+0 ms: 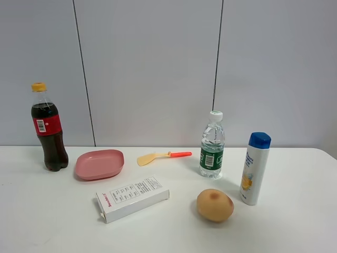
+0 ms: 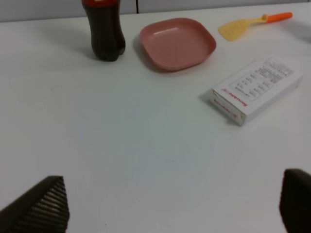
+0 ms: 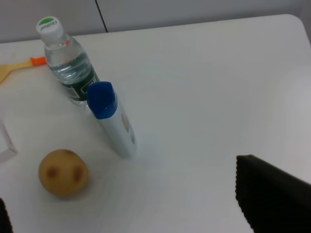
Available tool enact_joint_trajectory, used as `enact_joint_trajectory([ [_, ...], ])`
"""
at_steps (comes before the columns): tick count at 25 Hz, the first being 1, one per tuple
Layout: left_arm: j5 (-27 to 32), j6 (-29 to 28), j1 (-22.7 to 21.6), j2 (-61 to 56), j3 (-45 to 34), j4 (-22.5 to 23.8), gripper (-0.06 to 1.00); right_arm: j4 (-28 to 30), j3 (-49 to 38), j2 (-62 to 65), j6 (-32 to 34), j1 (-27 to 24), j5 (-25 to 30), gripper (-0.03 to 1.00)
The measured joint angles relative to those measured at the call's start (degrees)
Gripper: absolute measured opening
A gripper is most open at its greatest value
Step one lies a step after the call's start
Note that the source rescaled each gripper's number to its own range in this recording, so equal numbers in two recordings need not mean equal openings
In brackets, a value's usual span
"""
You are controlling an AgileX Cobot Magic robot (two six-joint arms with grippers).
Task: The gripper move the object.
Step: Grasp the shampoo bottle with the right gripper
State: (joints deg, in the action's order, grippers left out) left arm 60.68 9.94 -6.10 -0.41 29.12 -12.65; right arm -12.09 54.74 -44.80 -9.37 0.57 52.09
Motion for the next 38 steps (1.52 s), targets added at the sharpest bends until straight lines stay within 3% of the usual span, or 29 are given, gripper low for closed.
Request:
enact_joint_trajectory([
  [7, 0.0, 0.0, 0.0, 0.0, 0.0, 0.0, 1.0, 3.6, 3.8, -17.3, -1.1, 0.6, -4.5, 0.99],
  [15, 0.0, 0.0, 0.0, 0.0, 0.0, 0.0, 1.0, 3.9, 3.8, -28.7, -1.0, 9.3, -10.3, 1.0],
  [22, 0.0, 0.0, 0.0, 0.0, 0.0, 0.0, 1.0, 10.6, 3.9, -35.5, 5.1, 11.5, -18.6, 1.0],
  [38, 0.0, 0.0, 0.0, 0.0, 0.0, 0.0, 1.0, 14.3, 3.9, -50.3, 10.1, 14.2, -28.9, 1.0],
])
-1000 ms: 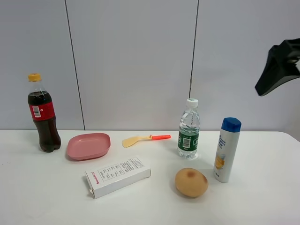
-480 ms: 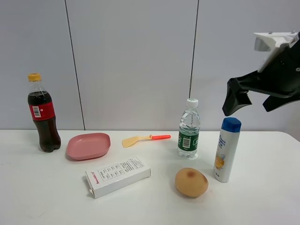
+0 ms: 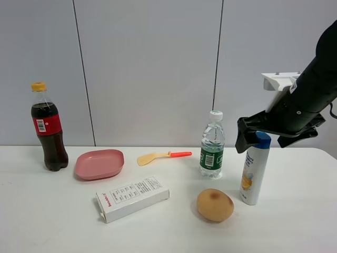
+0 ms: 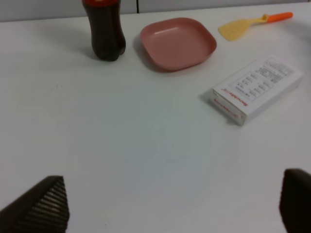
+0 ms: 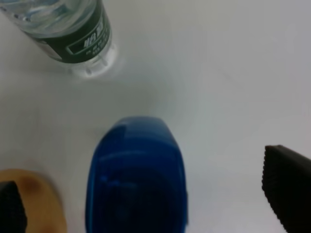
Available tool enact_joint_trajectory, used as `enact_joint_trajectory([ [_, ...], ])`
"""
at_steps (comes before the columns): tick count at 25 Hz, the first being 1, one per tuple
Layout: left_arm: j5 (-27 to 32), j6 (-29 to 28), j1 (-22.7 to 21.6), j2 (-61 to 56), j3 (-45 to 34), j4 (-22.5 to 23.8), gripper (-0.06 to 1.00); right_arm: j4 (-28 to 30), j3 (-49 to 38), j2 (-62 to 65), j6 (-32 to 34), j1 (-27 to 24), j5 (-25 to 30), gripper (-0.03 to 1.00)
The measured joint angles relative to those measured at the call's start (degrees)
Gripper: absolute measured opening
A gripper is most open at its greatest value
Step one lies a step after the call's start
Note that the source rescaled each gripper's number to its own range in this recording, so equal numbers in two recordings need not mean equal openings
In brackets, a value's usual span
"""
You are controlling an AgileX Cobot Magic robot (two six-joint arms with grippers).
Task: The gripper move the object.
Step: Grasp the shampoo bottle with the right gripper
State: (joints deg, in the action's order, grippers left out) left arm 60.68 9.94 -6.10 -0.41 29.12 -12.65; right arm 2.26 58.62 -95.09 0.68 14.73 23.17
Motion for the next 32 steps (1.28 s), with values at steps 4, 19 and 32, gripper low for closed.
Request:
enact_joint_trajectory([
  [4, 0.0, 0.0, 0.0, 0.0, 0.0, 0.0, 1.0, 0.0, 0.0, -2.6, 0.0, 0.0, -1.8, 1.0],
  [19, 0.0, 0.0, 0.0, 0.0, 0.0, 0.0, 1.0, 0.2, -0.1, -4.5, 0.0, 0.6, -6.5, 0.91],
  [32, 0.0, 0.0, 0.0, 0.0, 0.0, 0.0, 1.0, 0.2, -0.1, -6.6, 0.0, 1.1, -5.4, 0.87],
])
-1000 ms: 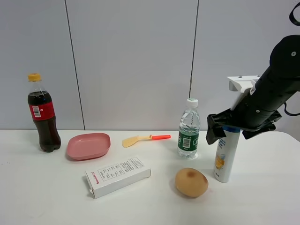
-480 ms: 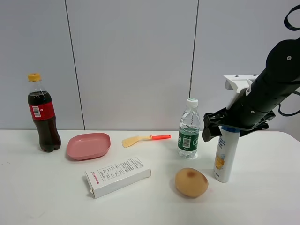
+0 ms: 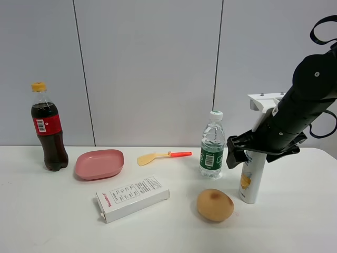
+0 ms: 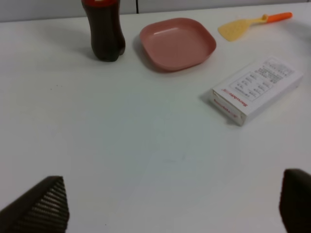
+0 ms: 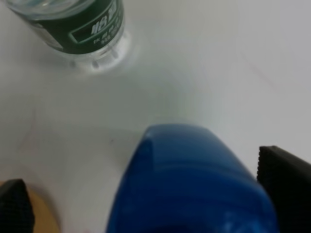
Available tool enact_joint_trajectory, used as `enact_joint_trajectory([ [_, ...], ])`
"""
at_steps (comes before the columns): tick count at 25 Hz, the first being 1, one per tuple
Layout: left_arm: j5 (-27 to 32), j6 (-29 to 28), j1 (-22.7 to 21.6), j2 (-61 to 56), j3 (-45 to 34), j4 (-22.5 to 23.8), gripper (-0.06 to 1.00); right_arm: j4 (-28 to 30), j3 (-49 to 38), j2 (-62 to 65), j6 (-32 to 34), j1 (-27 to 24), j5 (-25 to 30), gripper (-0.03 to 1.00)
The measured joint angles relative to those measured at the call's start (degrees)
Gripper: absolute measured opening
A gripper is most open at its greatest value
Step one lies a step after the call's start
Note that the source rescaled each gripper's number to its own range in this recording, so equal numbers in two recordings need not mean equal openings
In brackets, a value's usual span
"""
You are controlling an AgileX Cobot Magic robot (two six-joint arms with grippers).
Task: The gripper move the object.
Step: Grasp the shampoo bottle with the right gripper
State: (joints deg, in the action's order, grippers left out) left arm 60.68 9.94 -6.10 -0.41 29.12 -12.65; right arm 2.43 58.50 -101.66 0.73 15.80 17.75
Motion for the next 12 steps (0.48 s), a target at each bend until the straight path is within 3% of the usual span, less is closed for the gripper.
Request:
enact_joint_trajectory([
  [6, 0.0, 0.0, 0.0, 0.0, 0.0, 0.0, 1.0, 0.0, 0.0, 0.0, 0.0, 0.0, -0.1, 0.6],
  [12, 0.0, 0.0, 0.0, 0.0, 0.0, 0.0, 1.0, 0.1, 0.0, 0.0, 0.0, 0.0, -0.1, 0.52],
])
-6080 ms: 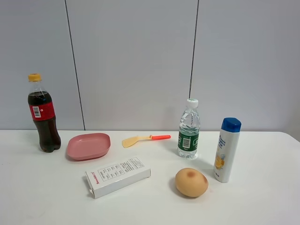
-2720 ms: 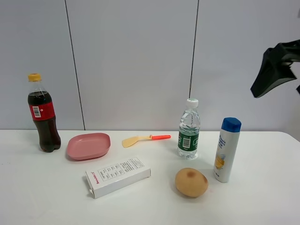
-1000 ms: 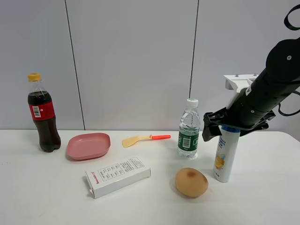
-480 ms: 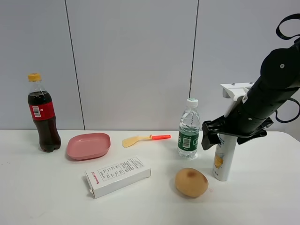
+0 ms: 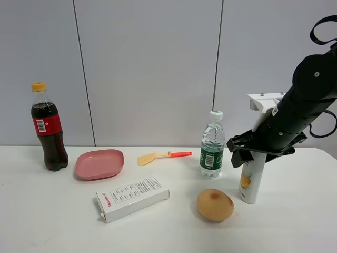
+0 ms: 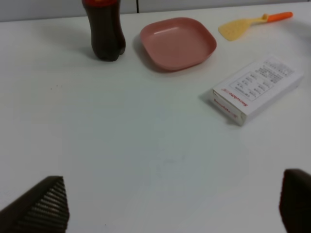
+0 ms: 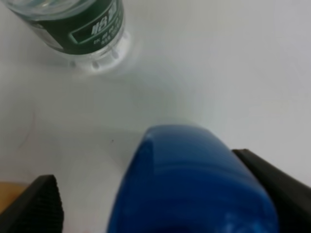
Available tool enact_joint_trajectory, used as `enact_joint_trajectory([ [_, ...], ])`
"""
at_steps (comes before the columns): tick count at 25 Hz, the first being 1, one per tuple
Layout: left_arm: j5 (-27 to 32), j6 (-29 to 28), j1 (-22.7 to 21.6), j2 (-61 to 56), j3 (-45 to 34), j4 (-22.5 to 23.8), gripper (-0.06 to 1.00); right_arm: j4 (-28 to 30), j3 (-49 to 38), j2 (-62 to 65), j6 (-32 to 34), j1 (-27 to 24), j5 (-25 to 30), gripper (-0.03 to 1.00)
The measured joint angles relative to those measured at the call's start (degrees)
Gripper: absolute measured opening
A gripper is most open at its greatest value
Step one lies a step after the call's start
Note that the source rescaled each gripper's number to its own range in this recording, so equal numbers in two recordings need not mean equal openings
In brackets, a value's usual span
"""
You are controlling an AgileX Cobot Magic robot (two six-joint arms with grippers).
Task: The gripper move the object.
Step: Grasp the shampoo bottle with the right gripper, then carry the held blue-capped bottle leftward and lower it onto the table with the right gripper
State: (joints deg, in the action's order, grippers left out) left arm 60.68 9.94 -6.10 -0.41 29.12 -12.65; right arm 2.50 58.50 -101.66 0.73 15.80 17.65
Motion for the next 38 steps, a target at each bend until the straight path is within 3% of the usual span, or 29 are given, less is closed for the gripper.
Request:
enact_joint_trajectory([
  [7, 0.0, 0.0, 0.0, 0.0, 0.0, 0.0, 1.0, 0.8, 0.0, 0.0, 0.0, 0.0, 0.0, 0.33],
  [14, 0.0, 0.0, 0.0, 0.0, 0.0, 0.0, 1.0, 1.0, 0.0, 0.0, 0.0, 0.0, 0.0, 0.0],
  [23, 0.0, 0.0, 0.0, 0.0, 0.0, 0.0, 1.0, 1.1, 0.0, 0.0, 0.0, 0.0, 0.6, 0.0],
  [33, 0.0, 0.0, 0.0, 0.0, 0.0, 0.0, 1.0, 0.8, -0.1, 11.1, -0.7, 0.1, 9.6, 0.0],
  [38, 0.0, 0.0, 0.0, 0.0, 0.0, 0.0, 1.0, -1.9, 0.1, 20.3, -6.0, 2.3, 13.7, 0.0],
])
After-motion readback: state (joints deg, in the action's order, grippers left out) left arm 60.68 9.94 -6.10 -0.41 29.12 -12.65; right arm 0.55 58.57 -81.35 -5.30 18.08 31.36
